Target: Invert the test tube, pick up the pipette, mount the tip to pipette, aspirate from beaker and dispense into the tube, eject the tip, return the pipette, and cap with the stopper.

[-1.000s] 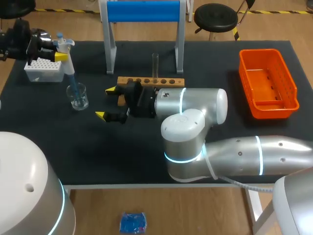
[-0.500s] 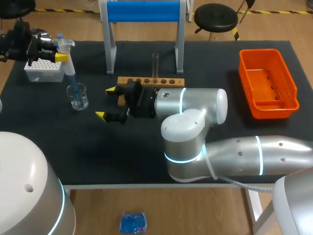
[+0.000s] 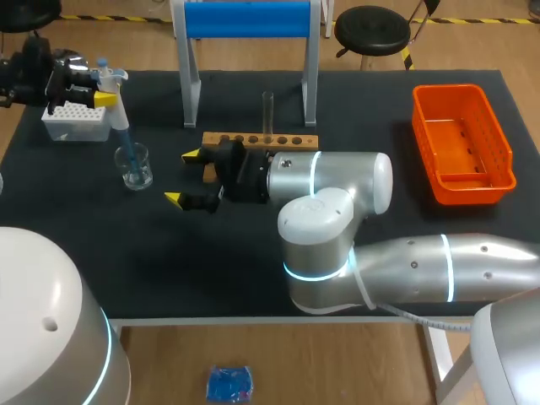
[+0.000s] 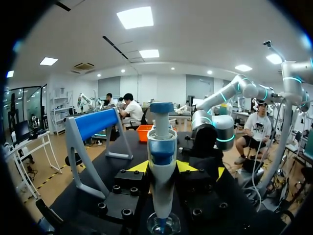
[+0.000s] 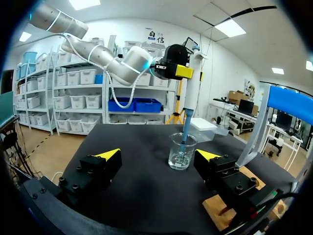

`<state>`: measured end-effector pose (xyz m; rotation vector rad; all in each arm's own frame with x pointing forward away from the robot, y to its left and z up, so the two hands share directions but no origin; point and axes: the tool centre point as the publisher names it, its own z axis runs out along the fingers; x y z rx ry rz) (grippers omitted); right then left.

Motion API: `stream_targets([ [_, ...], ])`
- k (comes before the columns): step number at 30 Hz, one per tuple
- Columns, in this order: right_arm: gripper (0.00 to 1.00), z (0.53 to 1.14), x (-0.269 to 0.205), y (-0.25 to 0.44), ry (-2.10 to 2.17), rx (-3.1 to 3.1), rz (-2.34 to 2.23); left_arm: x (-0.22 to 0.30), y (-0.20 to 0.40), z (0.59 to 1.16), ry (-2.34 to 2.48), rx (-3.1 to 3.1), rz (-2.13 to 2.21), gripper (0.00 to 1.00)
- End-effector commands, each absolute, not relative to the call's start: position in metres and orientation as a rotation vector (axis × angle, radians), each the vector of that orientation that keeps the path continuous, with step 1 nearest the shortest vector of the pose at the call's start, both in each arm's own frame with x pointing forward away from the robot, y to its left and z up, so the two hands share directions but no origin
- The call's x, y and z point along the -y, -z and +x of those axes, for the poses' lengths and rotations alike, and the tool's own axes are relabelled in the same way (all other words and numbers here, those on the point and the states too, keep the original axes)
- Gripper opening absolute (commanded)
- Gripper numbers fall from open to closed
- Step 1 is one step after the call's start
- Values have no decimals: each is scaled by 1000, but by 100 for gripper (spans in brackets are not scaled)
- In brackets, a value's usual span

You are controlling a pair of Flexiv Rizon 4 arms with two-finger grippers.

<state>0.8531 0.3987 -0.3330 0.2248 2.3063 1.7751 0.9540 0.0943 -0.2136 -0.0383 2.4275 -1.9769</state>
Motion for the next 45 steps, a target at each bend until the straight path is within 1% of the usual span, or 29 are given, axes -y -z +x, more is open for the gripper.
stream_targets([
  [1, 100, 853, -397, 332, -1776, -2309, 222, -95, 214, 955, 1981, -2429, -34, 0],
  [6, 100, 854, -395, 327, -1762, -2304, 217, -95, 214, 955, 1981, -2429, -34, 0],
  [18, 100, 871, -356, 207, -1668, -2283, 224, -95, 214, 955, 1981, -2429, -34, 0],
  [25, 100, 869, -341, 157, -1587, -2269, 215, -95, 214, 955, 1981, -2429, -34, 0],
  [31, 100, 869, -339, 126, -1626, -2303, 73, -95, 214, 955, 1981, -2429, -34, 0],
  [37, 100, 883, -334, 102, -1596, -2320, -71, -95, 214, 955, 1981, -2429, -34, 0],
  [45, 100, 894, -333, 85, -1626, -2353, -355, -95, 214, 955, 1981, -2429, -34, 0],
])
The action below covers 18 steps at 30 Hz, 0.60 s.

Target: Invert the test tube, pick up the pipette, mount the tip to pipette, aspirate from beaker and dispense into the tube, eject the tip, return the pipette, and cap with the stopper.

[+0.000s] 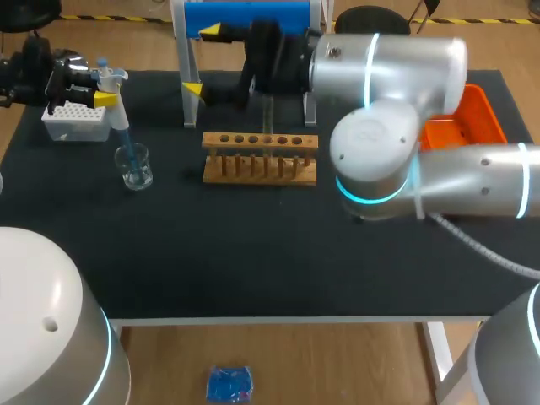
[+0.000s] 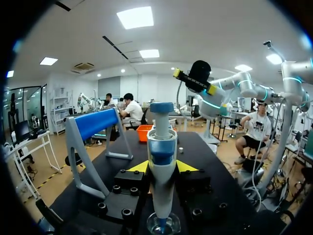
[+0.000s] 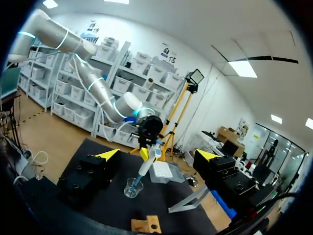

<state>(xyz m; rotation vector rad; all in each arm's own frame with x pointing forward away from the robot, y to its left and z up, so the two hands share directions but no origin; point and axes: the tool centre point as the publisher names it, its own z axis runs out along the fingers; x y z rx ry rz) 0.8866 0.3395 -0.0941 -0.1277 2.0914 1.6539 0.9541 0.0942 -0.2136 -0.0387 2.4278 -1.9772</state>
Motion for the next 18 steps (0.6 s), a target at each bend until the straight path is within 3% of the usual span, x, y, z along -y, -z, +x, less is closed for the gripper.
stream_targets([
  [1, 100, 895, -333, 84, -1643, -2364, -390, -95, 214, 955, 1981, -2429, -34, 0],
  [18, 100, 910, -368, 77, -1803, -2587, -645, -95, 214, 955, 1981, -2429, -34, 0],
])
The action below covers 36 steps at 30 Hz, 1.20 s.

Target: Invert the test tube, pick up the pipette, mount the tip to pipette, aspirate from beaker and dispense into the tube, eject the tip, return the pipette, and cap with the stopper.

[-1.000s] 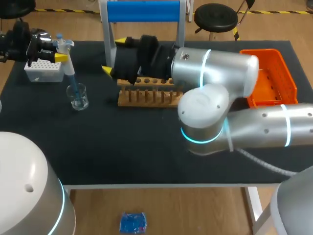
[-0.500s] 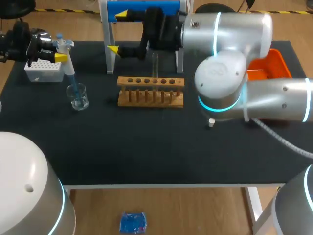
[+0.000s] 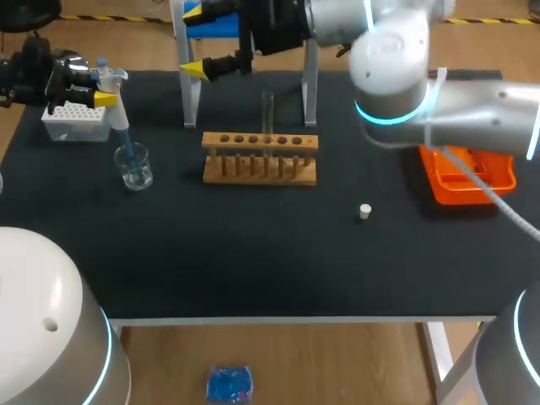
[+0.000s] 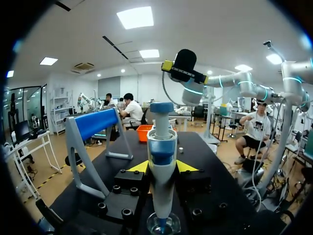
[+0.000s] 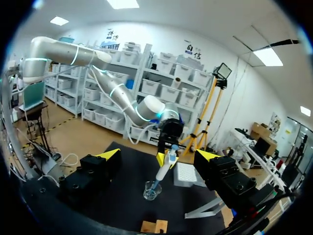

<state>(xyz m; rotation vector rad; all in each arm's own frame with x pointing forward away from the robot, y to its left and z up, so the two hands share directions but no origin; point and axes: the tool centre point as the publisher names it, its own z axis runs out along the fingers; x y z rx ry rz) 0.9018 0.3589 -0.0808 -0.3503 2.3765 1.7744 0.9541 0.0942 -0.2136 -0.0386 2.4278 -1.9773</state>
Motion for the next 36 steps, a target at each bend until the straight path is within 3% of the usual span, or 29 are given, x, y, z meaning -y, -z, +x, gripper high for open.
stream_targets([
  [1, 100, 910, -368, 77, -1803, -2587, -645, -95, 214, 955, 1981, -2429, -34, 0],
  [25, 100, 917, -392, 84, -1691, -2668, -432, -95, 214, 955, 1981, -2429, -34, 0],
  [26, 96, 918, -393, 84, -1693, -2666, -435, -95, 214, 955, 1981, -2429, -34, 0],
  [27, 36, 920, -396, 83, -1715, -2671, -451, -95, 214, 955, 1981, -2429, -34, 0],
  [29, 0, 923, -401, 84, -1731, -2664, -480, -95, 214, 955, 1981, -2429, -34, 0],
  [36, 0, 934, -417, 91, -1815, -2692, -493, -95, 214, 955, 1981, -2429, -34, 0],
])
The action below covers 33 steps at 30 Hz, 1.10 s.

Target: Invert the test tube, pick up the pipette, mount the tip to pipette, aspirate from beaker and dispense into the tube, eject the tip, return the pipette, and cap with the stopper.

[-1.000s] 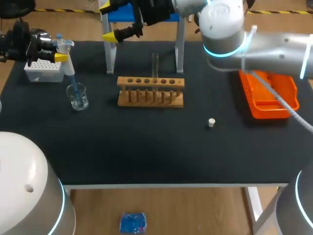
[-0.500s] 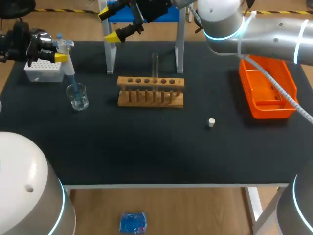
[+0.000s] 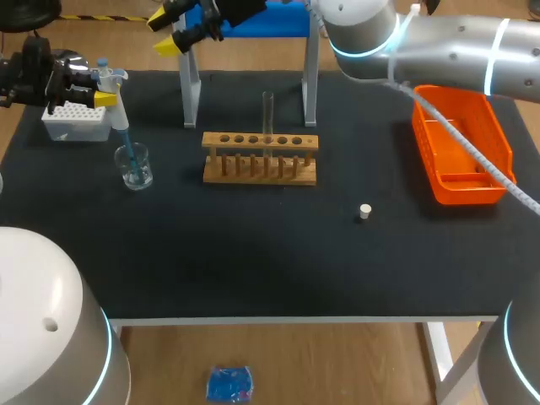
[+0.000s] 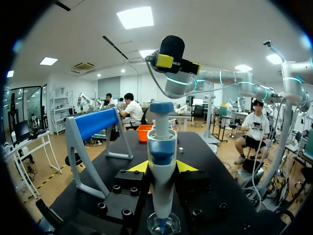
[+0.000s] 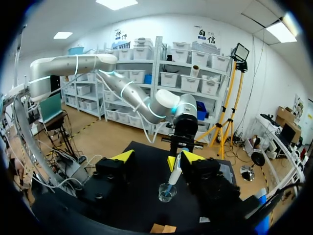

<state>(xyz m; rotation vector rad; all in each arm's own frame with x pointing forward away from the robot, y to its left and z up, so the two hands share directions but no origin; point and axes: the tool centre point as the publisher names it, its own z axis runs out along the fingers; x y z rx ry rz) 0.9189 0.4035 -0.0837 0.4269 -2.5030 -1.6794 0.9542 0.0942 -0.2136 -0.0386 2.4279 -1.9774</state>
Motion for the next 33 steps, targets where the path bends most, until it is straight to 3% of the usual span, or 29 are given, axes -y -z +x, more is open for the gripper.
stream_targets([
  [1, 0, 935, -419, 92, 1659, 2441, 440, -95, 214, 955, 1981, -2429, -34, 0],
  [13, 0, 931, -461, 91, 1614, 2435, 356, -95, 214, 955, 1981, -2429, -34, 0],
  [33, 0, 928, -489, 112, 1553, 2462, 262, -95, 214, 955, 1981, -2429, -34, 0],
])
